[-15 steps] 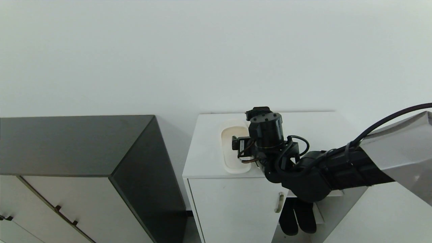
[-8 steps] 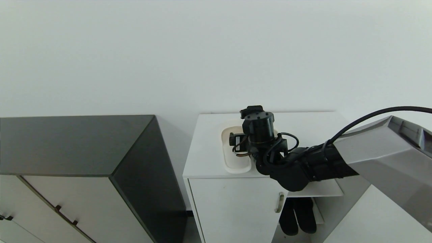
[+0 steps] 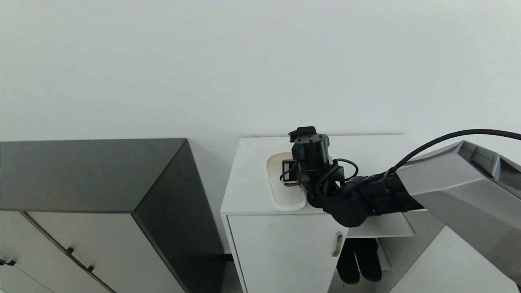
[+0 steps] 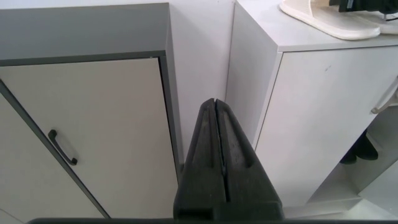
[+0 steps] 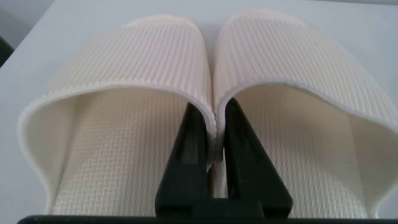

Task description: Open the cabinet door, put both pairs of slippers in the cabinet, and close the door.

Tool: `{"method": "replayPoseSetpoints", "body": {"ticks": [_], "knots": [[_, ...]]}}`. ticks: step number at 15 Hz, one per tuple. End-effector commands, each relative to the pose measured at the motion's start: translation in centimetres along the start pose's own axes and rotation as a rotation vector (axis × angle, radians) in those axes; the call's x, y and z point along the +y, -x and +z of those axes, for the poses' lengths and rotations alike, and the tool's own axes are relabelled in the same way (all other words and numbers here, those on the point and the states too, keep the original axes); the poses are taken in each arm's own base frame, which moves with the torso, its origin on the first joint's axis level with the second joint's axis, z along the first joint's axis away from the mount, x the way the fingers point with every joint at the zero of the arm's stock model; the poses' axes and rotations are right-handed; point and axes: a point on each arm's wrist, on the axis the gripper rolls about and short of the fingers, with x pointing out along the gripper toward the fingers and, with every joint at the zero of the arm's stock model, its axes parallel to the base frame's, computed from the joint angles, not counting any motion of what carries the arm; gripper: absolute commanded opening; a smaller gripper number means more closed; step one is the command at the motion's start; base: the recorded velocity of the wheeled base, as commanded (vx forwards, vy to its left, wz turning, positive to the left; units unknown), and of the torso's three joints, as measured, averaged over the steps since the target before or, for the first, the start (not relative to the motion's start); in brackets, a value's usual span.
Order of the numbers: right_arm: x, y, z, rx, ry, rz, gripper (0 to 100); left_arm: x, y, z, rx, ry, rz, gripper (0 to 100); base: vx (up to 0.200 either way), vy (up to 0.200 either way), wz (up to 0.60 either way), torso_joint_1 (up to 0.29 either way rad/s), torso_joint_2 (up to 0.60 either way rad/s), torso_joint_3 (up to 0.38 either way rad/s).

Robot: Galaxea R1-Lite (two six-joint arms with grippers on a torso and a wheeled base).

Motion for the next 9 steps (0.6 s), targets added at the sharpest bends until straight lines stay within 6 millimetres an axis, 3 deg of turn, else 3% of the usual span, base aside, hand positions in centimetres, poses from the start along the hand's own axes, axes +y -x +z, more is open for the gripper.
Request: {"method": "replayPoseSetpoints", "body": {"ticks": [1, 4, 6, 9], "knots": [[-0.7, 3.0, 2.4, -0.024, -0.013, 0.022, 0, 0.0, 0.0, 0.0, 0.000, 0.000, -0.001, 0, 0.000, 0.000, 0.00, 0.000, 0.00, 0.000], [-2.7, 8.2, 3.5, 0.000, 0.003, 0.084, 0, 0.0, 0.0, 0.0, 0.000, 0.000, 0.001, 0, 0.000, 0.000, 0.00, 0.000, 0.00, 0.000], [-4.5, 12.4, 2.6, 0.058, 0.031, 0.194, 0, 0.0, 0.0, 0.0, 0.000, 0.000, 0.001, 0, 0.000, 0.000, 0.00, 0.000, 0.00, 0.000], [-6.0, 16.2, 2.2, 0.075, 0.044, 0.247, 0, 0.0, 0.0, 0.0, 0.000, 0.000, 0.001, 0, 0.000, 0.000, 0.00, 0.000, 0.00, 0.000]]}}
